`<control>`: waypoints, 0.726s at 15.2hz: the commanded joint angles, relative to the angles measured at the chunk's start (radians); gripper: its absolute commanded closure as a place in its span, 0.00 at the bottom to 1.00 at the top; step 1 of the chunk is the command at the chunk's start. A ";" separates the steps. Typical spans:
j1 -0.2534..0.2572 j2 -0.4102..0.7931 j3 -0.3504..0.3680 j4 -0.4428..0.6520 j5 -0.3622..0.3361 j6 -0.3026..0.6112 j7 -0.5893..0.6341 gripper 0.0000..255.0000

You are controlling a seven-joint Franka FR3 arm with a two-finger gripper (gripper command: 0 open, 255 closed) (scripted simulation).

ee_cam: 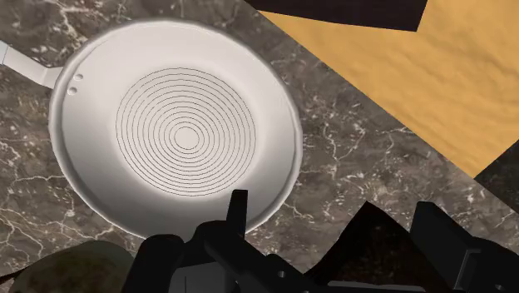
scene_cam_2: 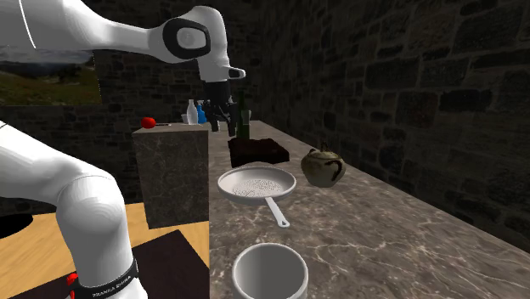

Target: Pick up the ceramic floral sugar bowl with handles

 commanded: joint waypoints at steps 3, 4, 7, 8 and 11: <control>-0.010 0.072 -0.022 0.047 -0.013 0.019 -0.021 0.00; -0.015 0.109 -0.033 0.073 -0.019 0.027 -0.031 0.00; -0.026 0.219 -0.064 0.156 -0.032 0.045 -0.060 0.00; -0.030 0.255 -0.074 0.185 -0.035 0.049 -0.070 0.00; -0.040 0.366 -0.103 0.282 -0.039 0.056 -0.100 0.00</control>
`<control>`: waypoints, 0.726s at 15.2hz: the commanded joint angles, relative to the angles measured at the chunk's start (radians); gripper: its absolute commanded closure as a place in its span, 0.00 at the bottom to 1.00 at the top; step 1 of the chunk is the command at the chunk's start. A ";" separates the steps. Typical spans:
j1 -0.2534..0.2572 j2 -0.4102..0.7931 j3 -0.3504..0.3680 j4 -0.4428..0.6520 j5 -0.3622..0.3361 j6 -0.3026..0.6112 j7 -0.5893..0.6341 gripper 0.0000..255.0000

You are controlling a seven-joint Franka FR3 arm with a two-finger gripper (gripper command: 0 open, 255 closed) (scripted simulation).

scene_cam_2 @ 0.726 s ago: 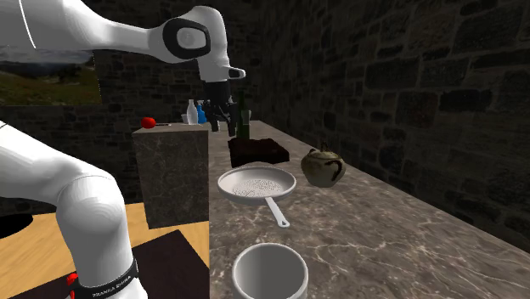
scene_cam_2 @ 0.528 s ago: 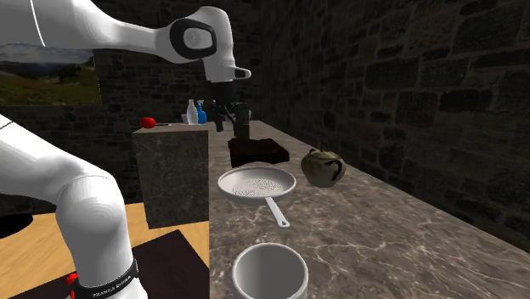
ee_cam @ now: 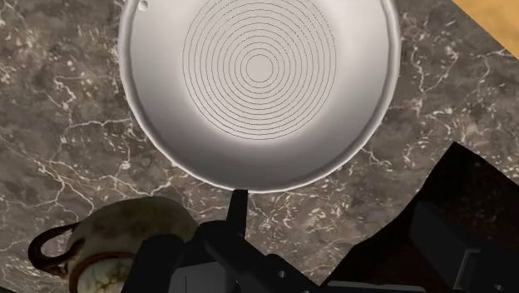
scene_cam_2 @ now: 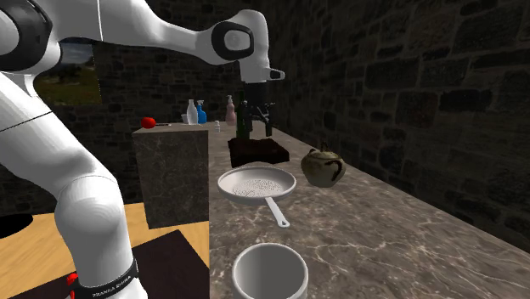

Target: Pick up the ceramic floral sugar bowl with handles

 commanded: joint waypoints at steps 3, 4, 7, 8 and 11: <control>-0.015 0.154 -0.043 0.146 -0.001 -0.004 -0.047 0.00; -0.019 0.192 -0.053 0.185 0.002 -0.007 -0.057 0.00; -0.032 0.310 -0.079 0.309 0.013 -0.023 -0.088 0.00; -0.037 0.350 -0.087 0.354 0.019 -0.031 -0.098 0.00; -0.057 0.476 -0.109 0.502 0.040 -0.063 -0.129 0.00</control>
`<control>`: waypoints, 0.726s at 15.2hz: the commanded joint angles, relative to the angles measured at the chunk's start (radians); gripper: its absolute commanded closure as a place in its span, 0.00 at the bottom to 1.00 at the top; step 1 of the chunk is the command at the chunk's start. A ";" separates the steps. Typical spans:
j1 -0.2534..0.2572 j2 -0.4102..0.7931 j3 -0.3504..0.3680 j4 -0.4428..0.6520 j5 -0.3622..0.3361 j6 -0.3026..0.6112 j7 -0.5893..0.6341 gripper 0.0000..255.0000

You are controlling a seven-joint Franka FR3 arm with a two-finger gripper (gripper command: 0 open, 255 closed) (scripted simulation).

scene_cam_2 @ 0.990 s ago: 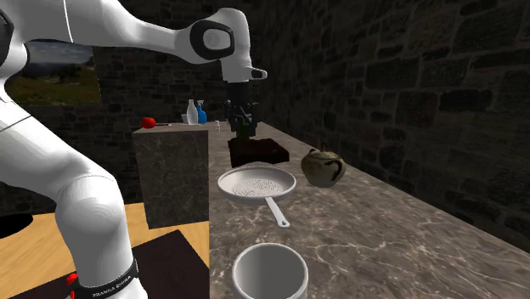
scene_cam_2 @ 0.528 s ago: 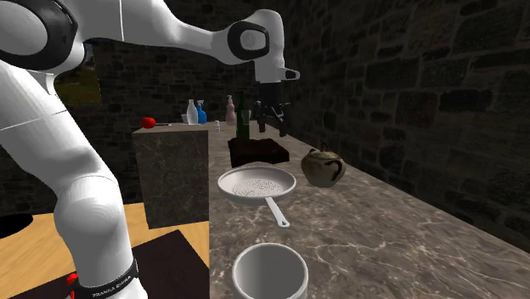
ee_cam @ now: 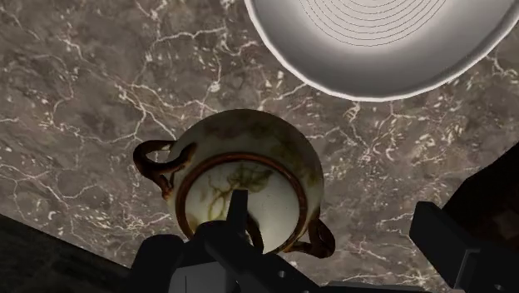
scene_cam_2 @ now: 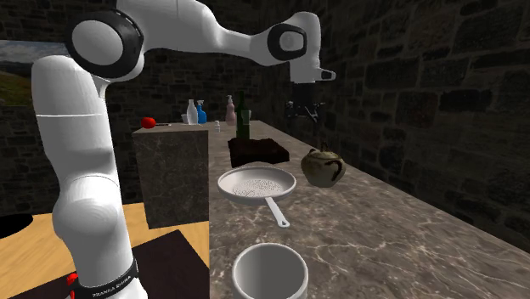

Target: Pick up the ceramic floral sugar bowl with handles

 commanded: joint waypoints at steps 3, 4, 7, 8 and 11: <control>-0.035 0.176 -0.025 0.215 0.033 -0.054 -0.040 0.00; -0.047 0.225 -0.029 0.281 0.043 -0.074 -0.048 0.00; -0.049 0.234 -0.029 0.266 0.045 -0.051 -0.051 0.00; -0.048 0.231 -0.029 0.248 0.044 -0.036 -0.051 0.00; -0.046 0.223 -0.028 0.196 0.042 0.007 -0.052 0.00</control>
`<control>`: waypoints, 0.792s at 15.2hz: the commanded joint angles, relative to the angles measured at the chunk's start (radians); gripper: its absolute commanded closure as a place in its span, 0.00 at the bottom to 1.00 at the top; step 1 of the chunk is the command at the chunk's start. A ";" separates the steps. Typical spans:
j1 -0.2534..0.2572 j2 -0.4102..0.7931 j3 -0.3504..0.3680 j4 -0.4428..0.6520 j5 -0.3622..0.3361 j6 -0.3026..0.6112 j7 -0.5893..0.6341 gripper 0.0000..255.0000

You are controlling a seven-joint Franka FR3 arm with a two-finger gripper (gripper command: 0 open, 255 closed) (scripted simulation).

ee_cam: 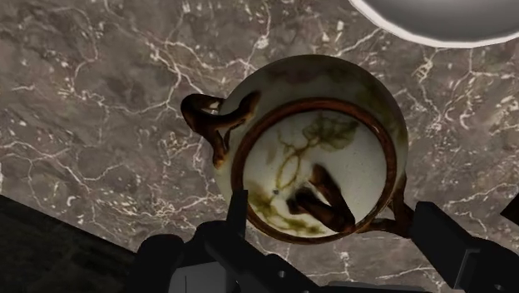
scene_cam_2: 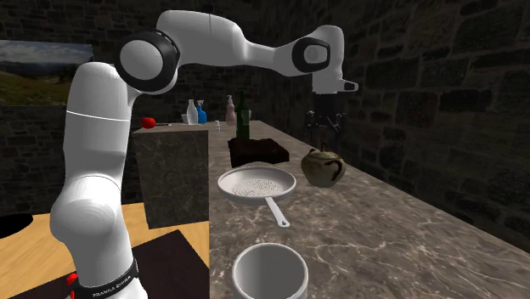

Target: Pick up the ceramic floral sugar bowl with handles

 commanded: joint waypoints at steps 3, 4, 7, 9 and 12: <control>0.002 -0.004 0.001 -0.040 -0.001 0.036 -0.001 0.00; 0.002 -0.005 0.001 -0.039 -0.001 0.035 0.000 1.00; 0.003 -0.006 0.001 -0.041 -0.001 0.036 0.001 1.00; 0.003 -0.007 0.001 -0.041 -0.002 0.035 0.002 1.00; 0.003 -0.007 0.001 -0.041 -0.002 0.035 0.002 1.00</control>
